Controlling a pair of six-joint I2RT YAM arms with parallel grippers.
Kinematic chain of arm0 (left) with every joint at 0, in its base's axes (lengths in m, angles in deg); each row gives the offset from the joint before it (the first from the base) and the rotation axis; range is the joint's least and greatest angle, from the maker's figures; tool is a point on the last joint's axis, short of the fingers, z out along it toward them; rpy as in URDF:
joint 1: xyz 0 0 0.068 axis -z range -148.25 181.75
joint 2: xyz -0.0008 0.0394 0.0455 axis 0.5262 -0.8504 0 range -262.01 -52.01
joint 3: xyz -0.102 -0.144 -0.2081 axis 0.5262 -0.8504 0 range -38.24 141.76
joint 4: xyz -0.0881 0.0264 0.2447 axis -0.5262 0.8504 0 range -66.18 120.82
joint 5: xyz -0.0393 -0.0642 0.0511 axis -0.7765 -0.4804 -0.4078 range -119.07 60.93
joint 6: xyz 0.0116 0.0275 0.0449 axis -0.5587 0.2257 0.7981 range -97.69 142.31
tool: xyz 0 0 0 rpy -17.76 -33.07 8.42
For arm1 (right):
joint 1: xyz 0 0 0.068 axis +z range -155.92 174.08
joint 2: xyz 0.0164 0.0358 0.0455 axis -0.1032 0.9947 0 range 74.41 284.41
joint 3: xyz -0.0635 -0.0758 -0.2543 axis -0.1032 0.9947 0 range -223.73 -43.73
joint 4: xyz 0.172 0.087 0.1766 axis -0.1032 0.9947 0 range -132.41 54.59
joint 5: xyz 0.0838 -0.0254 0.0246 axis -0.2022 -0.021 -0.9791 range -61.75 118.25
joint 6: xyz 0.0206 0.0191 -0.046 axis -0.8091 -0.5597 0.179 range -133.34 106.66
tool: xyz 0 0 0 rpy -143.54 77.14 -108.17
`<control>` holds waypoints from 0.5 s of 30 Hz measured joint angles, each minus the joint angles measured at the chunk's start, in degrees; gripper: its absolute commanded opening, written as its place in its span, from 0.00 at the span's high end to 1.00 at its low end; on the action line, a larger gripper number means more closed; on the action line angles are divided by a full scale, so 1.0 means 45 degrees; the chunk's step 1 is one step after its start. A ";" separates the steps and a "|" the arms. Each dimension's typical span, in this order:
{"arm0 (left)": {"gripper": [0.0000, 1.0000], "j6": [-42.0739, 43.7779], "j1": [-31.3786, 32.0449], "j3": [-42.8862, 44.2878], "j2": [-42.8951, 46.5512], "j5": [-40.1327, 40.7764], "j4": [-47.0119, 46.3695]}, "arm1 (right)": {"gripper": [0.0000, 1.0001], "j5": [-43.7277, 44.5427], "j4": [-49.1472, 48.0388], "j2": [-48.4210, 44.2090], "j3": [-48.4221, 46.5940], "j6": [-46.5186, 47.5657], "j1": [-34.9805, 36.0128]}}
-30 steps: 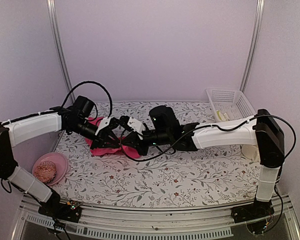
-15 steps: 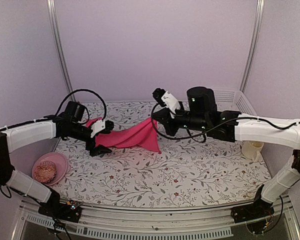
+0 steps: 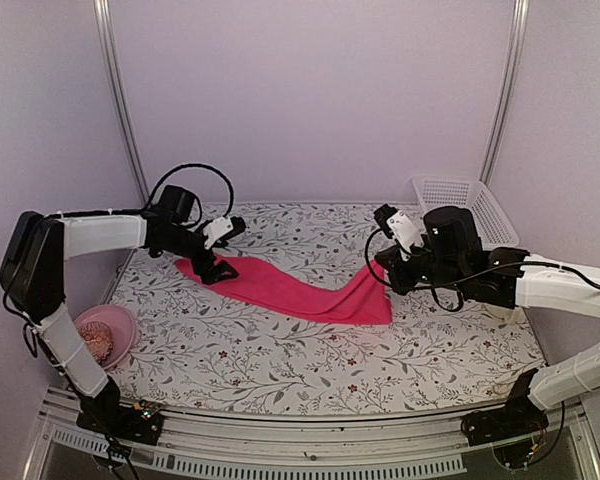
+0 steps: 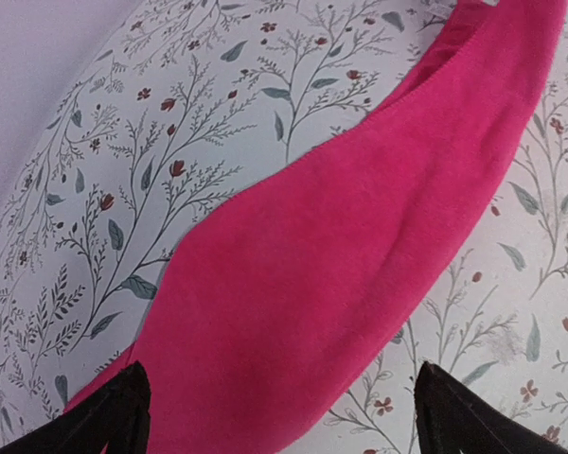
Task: Roll the towels
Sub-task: Adjust the towel at the center of the board.
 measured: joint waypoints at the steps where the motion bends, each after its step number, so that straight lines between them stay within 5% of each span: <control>1: 0.03 -0.0228 0.0039 0.0607 -0.0593 0.0291 0.0049 | 0.98 -0.0083 0.0131 0.0000 0.0257 -0.0155 0.0010; 12: 0.14 -0.1836 0.0792 0.5304 -0.5391 0.3147 0.0913 | 0.98 -0.0661 0.0520 0.0000 0.2331 -0.1894 0.0010; 15: 0.24 -0.2079 0.0787 0.5770 -0.6246 0.3793 0.0976 | 0.98 -0.0976 0.0486 -0.0024 0.2715 -0.2244 0.0010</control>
